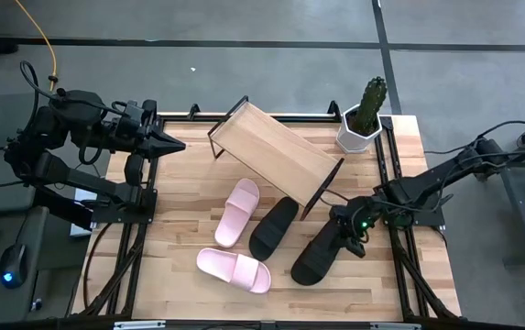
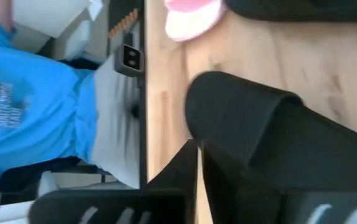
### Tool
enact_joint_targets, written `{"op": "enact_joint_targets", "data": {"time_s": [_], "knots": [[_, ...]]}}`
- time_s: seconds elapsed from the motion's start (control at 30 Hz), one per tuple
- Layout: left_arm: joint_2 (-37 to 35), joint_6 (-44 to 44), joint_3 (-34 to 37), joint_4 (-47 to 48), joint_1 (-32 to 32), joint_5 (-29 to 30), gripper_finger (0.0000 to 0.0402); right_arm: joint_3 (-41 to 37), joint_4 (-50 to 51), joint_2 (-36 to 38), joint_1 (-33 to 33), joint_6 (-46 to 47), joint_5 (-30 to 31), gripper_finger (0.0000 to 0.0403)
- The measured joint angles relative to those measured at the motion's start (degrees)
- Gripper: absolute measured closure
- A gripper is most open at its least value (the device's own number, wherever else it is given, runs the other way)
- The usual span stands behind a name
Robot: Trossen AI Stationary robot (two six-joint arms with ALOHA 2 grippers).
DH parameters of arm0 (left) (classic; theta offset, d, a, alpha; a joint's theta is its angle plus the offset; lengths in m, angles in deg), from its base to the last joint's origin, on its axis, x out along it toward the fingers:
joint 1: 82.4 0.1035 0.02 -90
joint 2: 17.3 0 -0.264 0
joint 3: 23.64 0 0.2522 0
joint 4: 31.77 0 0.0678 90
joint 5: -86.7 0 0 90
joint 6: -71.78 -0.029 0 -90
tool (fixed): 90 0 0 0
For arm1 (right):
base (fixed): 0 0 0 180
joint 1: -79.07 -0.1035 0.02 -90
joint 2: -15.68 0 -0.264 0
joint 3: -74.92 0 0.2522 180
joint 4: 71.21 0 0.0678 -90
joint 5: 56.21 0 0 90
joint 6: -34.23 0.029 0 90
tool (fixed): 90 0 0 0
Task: Pick and place slides into the shelf
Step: Put the right black slipper on the shelf
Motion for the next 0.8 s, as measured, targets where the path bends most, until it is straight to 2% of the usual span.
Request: {"op": "enact_joint_targets", "data": {"time_s": [0.3,0.43,0.57,0.8], "knots": [[0.0,0.0,0.0,0.0,0.0,0.0,0.0401,0.0,0.8,0.0,-3.1,1.2,8.5,0.0287],[0.0,0.0,0.0,0.0,0.0,0.0,0.0401,0.0,1.7,-0.3,-4.4,3.0,10.8,0.0258],[0.0,0.0,0.0,0.1,0.0,0.0,0.0401,0.0,1.8,-1.3,-5.6,4.5,12.0,0.0244],[0.0,0.0,0.0,0.1,0.0,0.0,0.0401,0.0,1.9,-5.9,-7.1,5.6,13.3,0.0242]]}}
